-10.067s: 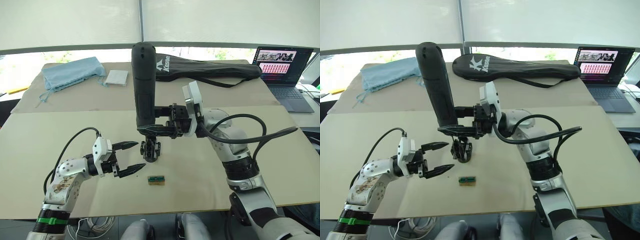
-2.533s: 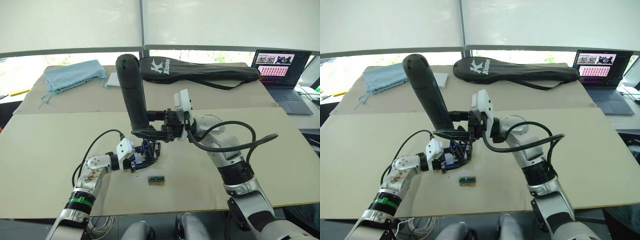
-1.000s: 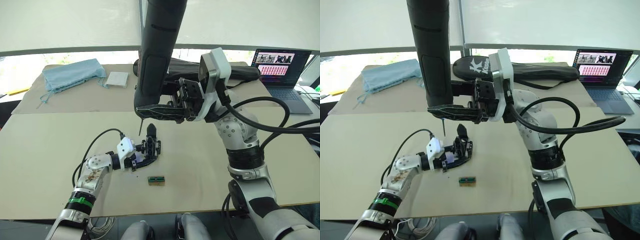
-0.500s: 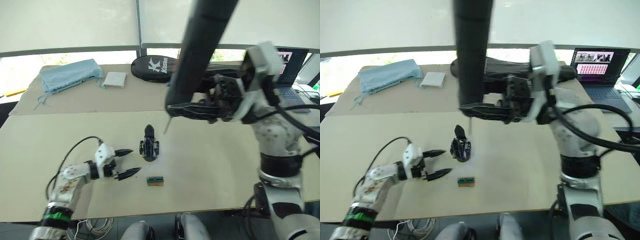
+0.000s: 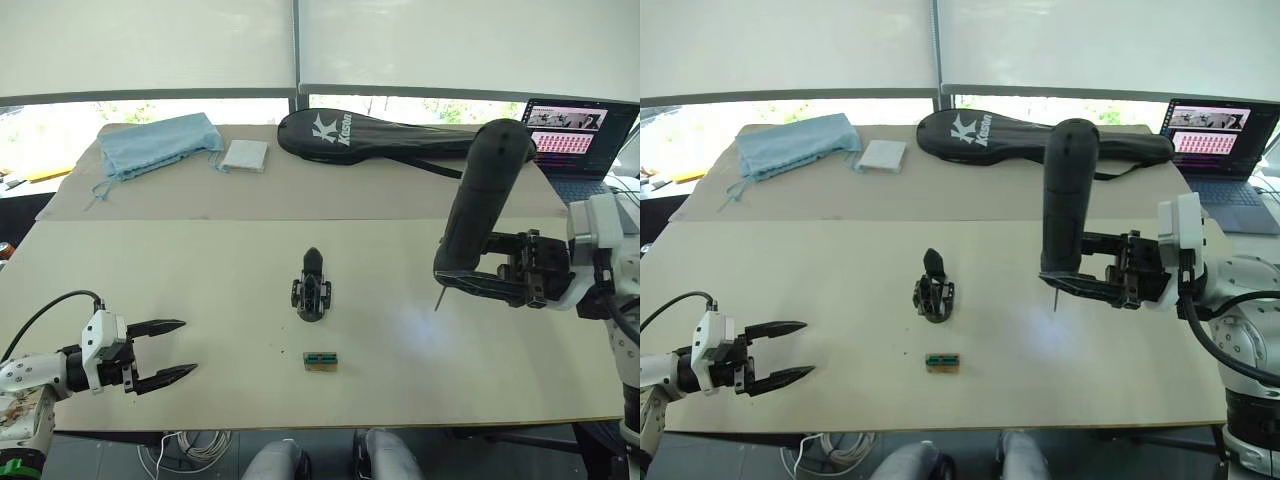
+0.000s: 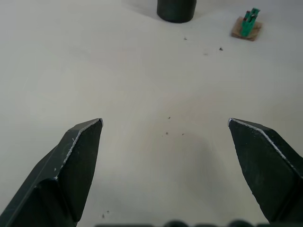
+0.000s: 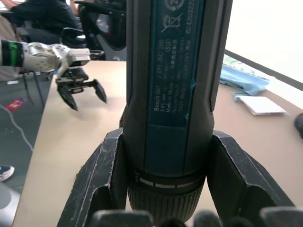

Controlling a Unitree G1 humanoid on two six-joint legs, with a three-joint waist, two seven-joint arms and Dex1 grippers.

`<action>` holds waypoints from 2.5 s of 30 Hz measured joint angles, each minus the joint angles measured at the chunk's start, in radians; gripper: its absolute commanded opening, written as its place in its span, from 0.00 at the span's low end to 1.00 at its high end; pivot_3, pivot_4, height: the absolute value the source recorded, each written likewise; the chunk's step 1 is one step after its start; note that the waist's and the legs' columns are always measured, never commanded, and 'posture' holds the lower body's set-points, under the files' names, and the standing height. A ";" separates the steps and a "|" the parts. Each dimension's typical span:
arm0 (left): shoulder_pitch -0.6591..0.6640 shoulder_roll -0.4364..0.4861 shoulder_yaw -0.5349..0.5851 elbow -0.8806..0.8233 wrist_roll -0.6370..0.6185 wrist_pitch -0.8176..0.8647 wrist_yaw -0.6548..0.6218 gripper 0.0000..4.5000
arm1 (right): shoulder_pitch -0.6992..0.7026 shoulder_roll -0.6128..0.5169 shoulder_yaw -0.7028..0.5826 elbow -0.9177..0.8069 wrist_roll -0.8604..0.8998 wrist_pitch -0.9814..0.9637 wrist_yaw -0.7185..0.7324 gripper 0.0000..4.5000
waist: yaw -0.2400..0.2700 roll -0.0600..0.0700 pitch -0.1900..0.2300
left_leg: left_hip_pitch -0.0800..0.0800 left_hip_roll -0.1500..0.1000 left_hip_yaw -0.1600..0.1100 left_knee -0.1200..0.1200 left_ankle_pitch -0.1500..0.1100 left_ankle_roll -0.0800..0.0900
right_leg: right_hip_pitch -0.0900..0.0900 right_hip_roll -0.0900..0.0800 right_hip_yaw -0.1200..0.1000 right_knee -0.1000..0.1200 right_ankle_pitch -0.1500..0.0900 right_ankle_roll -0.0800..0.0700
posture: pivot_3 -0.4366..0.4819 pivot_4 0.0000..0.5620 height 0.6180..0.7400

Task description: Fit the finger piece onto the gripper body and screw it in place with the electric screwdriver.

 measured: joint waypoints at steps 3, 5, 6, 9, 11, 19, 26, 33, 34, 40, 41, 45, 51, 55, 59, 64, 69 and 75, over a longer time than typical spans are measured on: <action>0.028 -0.019 -0.022 -0.127 -0.016 0.058 0.022 0.99 | -0.007 0.034 0.009 -0.015 0.004 -0.010 -0.028 0.43 | -0.002 0.000 0.000 | 0.000 0.000 0.000 0.000 0.000 -0.001 | 0.000 0.000 0.000 0.000 0.000 0.000 | 0.48 0.27 1.00; 0.038 -0.044 -0.050 -0.190 -0.021 0.086 0.040 0.99 | -0.024 0.055 0.037 -0.036 0.014 -0.009 -0.046 0.43 | -0.004 0.001 0.001 | 0.000 0.000 0.000 0.000 0.000 -0.001 | 0.000 0.001 0.001 0.000 0.000 0.000 | 0.48 0.27 1.00; 0.040 -0.055 -0.067 -0.225 -0.021 0.105 0.051 0.99 | -0.033 0.070 0.051 -0.059 0.025 -0.006 -0.060 0.43 | -0.003 0.001 0.001 | 0.000 0.000 0.000 0.000 0.000 -0.002 | 0.000 0.001 0.000 0.000 0.000 0.000 | 0.48 0.27 1.00; 0.040 -0.075 -0.117 -0.318 -0.017 0.127 0.080 0.99 | -0.055 0.129 0.105 -0.142 0.080 0.017 -0.118 0.43 | -0.001 0.001 0.001 | 0.001 0.000 0.000 -0.001 0.000 -0.002 | 0.000 0.001 0.000 0.000 0.000 0.000 | 0.48 0.27 1.00; 0.030 -0.096 -0.166 -0.364 0.007 0.132 0.104 0.99 | -0.057 0.174 0.154 -0.202 0.104 0.031 -0.159 0.43 | -0.001 0.001 0.001 | 0.001 0.000 0.000 0.000 0.000 -0.002 | 0.000 0.001 0.000 0.000 0.000 0.000 | 0.48 0.27 1.00; -0.029 -0.180 -0.329 -0.377 0.142 0.103 0.187 0.99 | -0.039 0.302 0.343 -0.230 0.053 0.012 -0.184 0.43 | 0.000 0.000 0.001 | 0.001 -0.001 0.000 0.001 0.001 -0.001 | 0.001 0.002 0.000 0.001 0.000 0.000 | 0.48 0.27 1.00; -0.042 -0.245 -0.422 -0.355 0.215 0.073 0.242 0.99 | -0.041 0.349 0.420 -0.154 -0.045 -0.066 -0.144 0.43 | -0.001 0.000 0.001 | 0.001 -0.001 0.000 0.001 0.002 -0.001 | 0.001 0.003 0.000 0.001 0.000 0.000 | 0.48 0.27 1.00; -0.073 -0.268 -0.463 -0.332 0.241 0.056 0.262 0.99 | -0.041 0.369 0.473 -0.101 -0.108 -0.135 -0.090 0.43 | 0.001 0.001 0.001 | 0.002 -0.001 0.000 0.002 0.002 -0.001 | 0.002 0.003 0.000 0.001 0.000 0.000 | 0.48 0.27 1.00; -0.079 -0.271 -0.466 -0.327 0.244 0.055 0.263 0.99 | -0.041 0.373 0.476 -0.101 -0.109 -0.136 -0.089 0.43 | 0.001 0.001 0.001 | 0.002 -0.001 0.000 0.002 0.002 -0.001 | 0.002 0.003 0.000 0.001 0.000 0.000 | 0.48 0.27 1.00; -0.111 -0.296 -0.479 -0.285 0.257 0.030 0.270 0.99 | -0.041 0.393 0.503 -0.090 -0.122 -0.136 -0.087 0.43 | 0.002 0.002 0.000 | 0.003 -0.001 0.000 0.003 0.002 -0.001 | 0.003 0.003 0.000 0.001 0.000 0.000 | 0.48 0.27 1.00; -0.112 -0.299 -0.479 -0.281 0.257 0.027 0.272 0.99 | -0.041 0.394 0.511 -0.090 -0.125 -0.136 -0.086 0.43 | 0.003 0.002 0.000 | 0.003 -0.002 0.000 0.003 0.002 -0.001 | 0.003 0.003 0.000 0.001 0.000 0.000 | 0.48 0.27 1.00; -0.111 -0.306 -0.486 -0.263 0.257 -0.003 0.274 0.99 | -0.040 0.395 0.515 -0.089 -0.139 -0.138 -0.086 0.43 | 0.004 0.003 -0.001 | 0.003 -0.002 0.000 0.003 0.002 -0.001 | 0.003 0.002 0.000 0.001 0.000 0.000 | 0.48 0.27 1.00; -0.118 -0.307 -0.495 -0.248 0.256 -0.015 0.269 0.99 | -0.035 0.400 0.523 -0.069 -0.158 -0.157 -0.078 0.43 | 0.003 0.004 -0.003 | 0.003 -0.002 0.000 0.003 0.002 -0.001 | 0.004 0.002 0.000 0.002 0.000 0.001 | 0.48 0.27 1.00; -0.123 -0.307 -0.497 -0.244 0.256 -0.012 0.262 0.99 | -0.035 0.403 0.533 -0.052 -0.168 -0.169 -0.068 0.43 | 0.003 0.005 -0.003 | 0.003 -0.002 0.000 0.003 0.002 -0.001 | 0.004 0.002 0.000 0.002 0.000 0.001 | 0.48 0.27 1.00; -0.124 -0.307 -0.497 -0.244 0.255 -0.008 0.261 0.99 | -0.035 0.403 0.541 -0.036 -0.178 -0.170 -0.068 0.43 | 0.003 0.005 -0.003 | 0.003 -0.002 0.000 0.003 0.002 -0.001 | 0.004 0.002 0.000 0.002 0.000 0.001 | 0.48 0.27 1.00; -0.124 -0.308 -0.497 -0.244 0.255 -0.006 0.261 0.99 | -0.035 0.404 0.543 -0.029 -0.180 -0.170 -0.068 0.43 | 0.003 0.005 -0.003 | 0.003 -0.002 0.000 0.003 0.002 -0.001 | 0.004 0.002 0.000 0.002 0.000 0.001 | 0.48 0.27 1.00; -0.124 -0.310 -0.497 -0.243 0.255 -0.005 0.262 0.99 | -0.035 0.404 0.543 -0.021 -0.186 -0.170 -0.067 0.43 | 0.004 0.005 -0.003 | 0.003 -0.002 0.000 0.003 0.002 -0.001 | 0.004 0.002 0.000 0.002 0.001 0.001 | 0.48 0.27 1.00; -0.123 -0.312 -0.497 -0.238 0.256 -0.006 0.265 0.99 | -0.037 0.404 0.543 -0.015 -0.187 -0.170 -0.066 0.43 | 0.004 0.005 -0.003 | 0.003 -0.002 0.000 0.003 0.002 -0.001 | 0.004 0.002 0.000 0.002 0.001 0.001 | 0.48 0.27 1.00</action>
